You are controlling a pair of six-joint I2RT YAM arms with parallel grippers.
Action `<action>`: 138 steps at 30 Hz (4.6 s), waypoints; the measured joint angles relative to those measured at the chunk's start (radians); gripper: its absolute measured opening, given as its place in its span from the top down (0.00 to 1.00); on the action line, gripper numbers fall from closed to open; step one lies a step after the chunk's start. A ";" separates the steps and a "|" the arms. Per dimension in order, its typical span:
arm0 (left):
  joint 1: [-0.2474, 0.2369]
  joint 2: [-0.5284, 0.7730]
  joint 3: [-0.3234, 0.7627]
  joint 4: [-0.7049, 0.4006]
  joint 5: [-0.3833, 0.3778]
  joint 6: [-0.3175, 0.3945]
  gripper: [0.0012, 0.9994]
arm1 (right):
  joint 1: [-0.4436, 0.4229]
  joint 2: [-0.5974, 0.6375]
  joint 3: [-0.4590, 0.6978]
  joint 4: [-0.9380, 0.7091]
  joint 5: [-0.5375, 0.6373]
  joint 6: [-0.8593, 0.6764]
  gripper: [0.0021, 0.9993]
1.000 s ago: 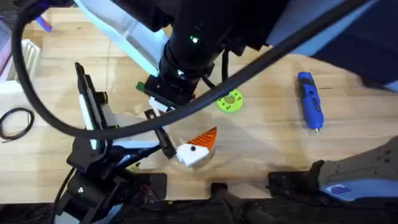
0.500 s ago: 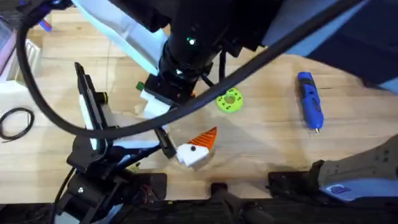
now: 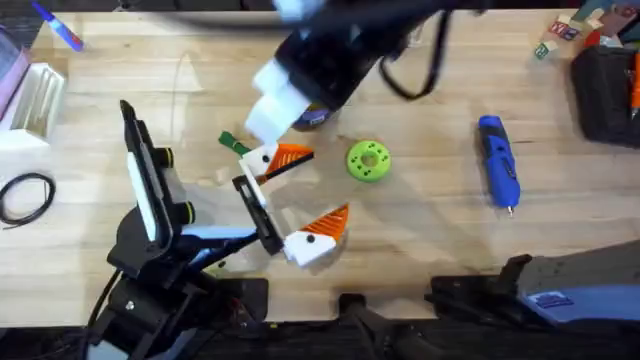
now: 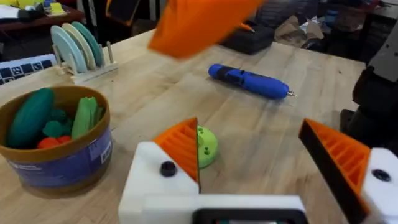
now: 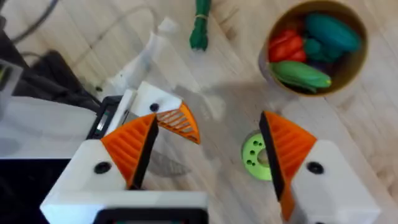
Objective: Pick up the gripper from the table and insert it into the empty holder that is missing its gripper. Then pick up a screw, insert it into the mounting hole, and use the screwdriver to tighten it. Finally, clean up the table by picking up the vegetable and placing it into the bucket.
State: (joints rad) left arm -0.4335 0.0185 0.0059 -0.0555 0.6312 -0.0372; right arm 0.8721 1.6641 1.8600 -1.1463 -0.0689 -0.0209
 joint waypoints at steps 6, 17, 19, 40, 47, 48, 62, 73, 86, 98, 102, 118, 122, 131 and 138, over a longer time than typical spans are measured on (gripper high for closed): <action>0.000 0.000 0.000 0.000 0.000 0.000 0.01 | -0.122 -0.098 -0.012 -0.043 -0.126 0.029 0.02; 0.000 0.000 0.000 0.000 -0.001 0.000 0.06 | -0.259 -0.511 -0.484 0.131 -0.368 0.063 0.02; 0.000 0.000 0.000 0.000 -0.002 0.002 0.16 | -0.272 -0.598 -0.549 0.135 -0.399 0.073 0.02; 0.000 0.000 0.000 0.002 -0.025 0.007 1.00 | -0.449 -0.578 -0.614 0.164 -0.219 0.122 0.02; 0.000 0.000 0.000 0.002 -0.027 0.007 1.00 | -0.791 -0.360 -0.616 0.164 -0.113 0.080 0.01; 0.000 0.000 0.000 0.002 -0.027 0.007 1.00 | -0.836 -0.336 -0.617 0.159 -0.095 0.076 0.01; 0.000 0.000 0.000 0.002 -0.028 0.007 1.00 | -1.083 -0.095 -0.624 0.171 0.137 -0.131 0.01; 0.000 0.000 0.000 0.002 -0.030 0.007 1.00 | -1.088 -0.017 -0.728 0.284 0.159 -0.157 0.01; 0.000 0.000 0.000 0.002 -0.031 0.007 1.00 | -1.091 0.062 -0.768 0.335 0.151 -0.160 0.03; 0.000 0.000 0.000 0.002 -0.031 0.007 1.00 | -1.091 0.061 -0.768 0.345 0.142 -0.163 0.13; 0.000 0.000 0.000 0.002 -0.031 0.007 1.00 | -1.091 0.061 -0.768 0.347 0.143 -0.163 0.15; 0.000 0.000 0.000 0.002 -0.033 0.007 1.00 | -1.091 0.062 -0.768 0.375 0.159 -0.168 0.74; 0.000 0.000 0.000 0.002 -0.034 0.007 1.00 | -1.091 0.054 -0.775 0.386 0.162 -0.170 0.91; 0.000 0.000 0.000 0.002 -0.039 0.008 1.00 | -1.091 -0.169 -0.794 0.392 0.161 -0.167 0.98; 0.000 0.000 0.000 0.002 -0.045 0.007 1.00 | -1.091 -0.386 -0.794 0.366 0.142 -0.167 0.98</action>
State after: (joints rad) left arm -0.4335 0.0185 0.0063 -0.0532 0.5861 -0.0299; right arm -0.2188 1.2777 1.0659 -0.7799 0.0731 -0.1879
